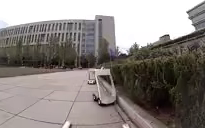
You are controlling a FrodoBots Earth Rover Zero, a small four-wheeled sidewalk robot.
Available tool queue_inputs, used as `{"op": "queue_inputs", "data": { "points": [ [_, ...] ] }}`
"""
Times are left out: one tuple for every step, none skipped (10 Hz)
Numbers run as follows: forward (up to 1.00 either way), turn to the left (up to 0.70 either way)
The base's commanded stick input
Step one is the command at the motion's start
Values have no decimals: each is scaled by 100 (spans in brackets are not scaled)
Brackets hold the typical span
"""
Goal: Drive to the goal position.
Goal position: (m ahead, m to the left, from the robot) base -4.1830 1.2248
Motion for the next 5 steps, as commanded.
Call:
{"op": "queue_inputs", "data": {
  "points": [
    [6,0],
    [6,0],
    [6,0],
    [6,0],
    [6,0]
  ]
}}
